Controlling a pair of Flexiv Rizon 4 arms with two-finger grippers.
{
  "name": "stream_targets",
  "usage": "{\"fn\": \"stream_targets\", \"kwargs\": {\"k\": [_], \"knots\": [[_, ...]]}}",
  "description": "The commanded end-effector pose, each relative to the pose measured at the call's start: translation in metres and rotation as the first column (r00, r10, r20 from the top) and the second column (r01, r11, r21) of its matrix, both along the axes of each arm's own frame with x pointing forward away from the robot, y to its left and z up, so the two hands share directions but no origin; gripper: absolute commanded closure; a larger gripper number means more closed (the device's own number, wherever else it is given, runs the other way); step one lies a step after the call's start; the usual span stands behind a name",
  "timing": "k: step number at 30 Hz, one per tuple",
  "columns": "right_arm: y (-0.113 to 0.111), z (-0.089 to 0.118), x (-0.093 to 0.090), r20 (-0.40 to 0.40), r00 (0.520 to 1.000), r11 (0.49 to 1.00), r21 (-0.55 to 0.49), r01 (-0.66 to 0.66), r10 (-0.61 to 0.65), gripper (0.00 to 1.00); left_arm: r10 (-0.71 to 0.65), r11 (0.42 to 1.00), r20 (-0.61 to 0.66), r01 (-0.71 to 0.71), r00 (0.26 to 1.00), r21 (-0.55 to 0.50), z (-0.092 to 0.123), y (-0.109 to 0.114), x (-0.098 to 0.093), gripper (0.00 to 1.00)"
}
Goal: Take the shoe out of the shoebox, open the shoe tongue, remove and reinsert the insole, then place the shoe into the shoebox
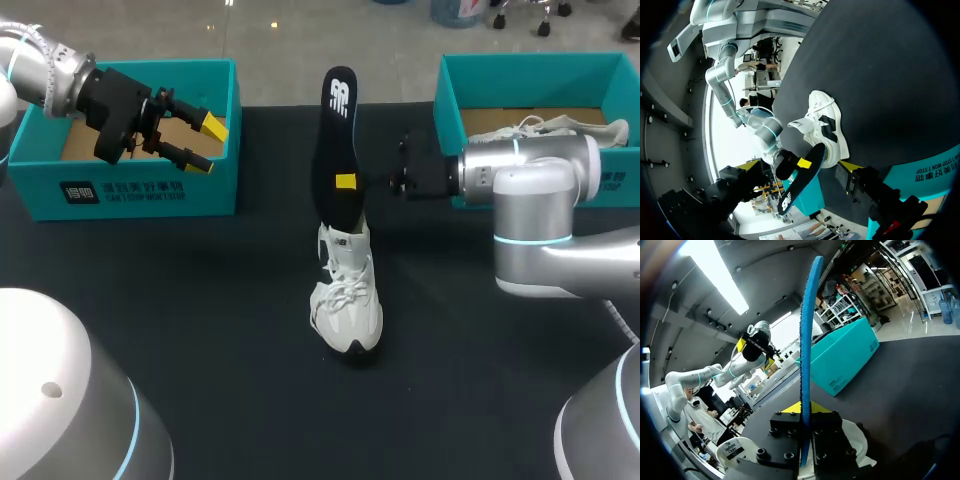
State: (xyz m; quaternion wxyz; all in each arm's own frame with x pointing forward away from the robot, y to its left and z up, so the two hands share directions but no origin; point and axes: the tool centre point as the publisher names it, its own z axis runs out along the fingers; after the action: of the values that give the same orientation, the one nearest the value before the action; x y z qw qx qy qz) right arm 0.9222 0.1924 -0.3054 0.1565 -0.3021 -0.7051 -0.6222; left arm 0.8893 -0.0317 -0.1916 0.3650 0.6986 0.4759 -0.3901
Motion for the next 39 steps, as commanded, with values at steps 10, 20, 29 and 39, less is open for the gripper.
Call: {"fn": "stream_targets", "kwargs": {"k": [10,20,29,39], "knots": [[-0.01,-0.004,0.001,0.052,0.998,1.0,0.009,-0.025,0.024,1.0,-0.003,1.0,0.001,0.003,1.0,0.003,0.0,0.0,0.001,0.0],[-0.006,-0.018,-0.006,0.076,0.996,0.998,0.032,-0.048,0.046,1.0,-0.003,1.0,0.001,0.003,1.0,0.003,0.0,0.0,0.001,0.0],[-0.01,-0.031,-0.022,0.057,0.998,0.999,0.03,-0.038,0.036,1.0,-0.003,1.0,0.001,0.003,1.0,0.003,0.0,0.0,0.001,0.0],[-0.011,-0.045,-0.043,0.017,1.0,0.999,0.032,-0.02,0.019,1.0,-0.003,1.0,0.001,0.003,1.0,0.003,0.0,0.0,0.001,0.0]]}}
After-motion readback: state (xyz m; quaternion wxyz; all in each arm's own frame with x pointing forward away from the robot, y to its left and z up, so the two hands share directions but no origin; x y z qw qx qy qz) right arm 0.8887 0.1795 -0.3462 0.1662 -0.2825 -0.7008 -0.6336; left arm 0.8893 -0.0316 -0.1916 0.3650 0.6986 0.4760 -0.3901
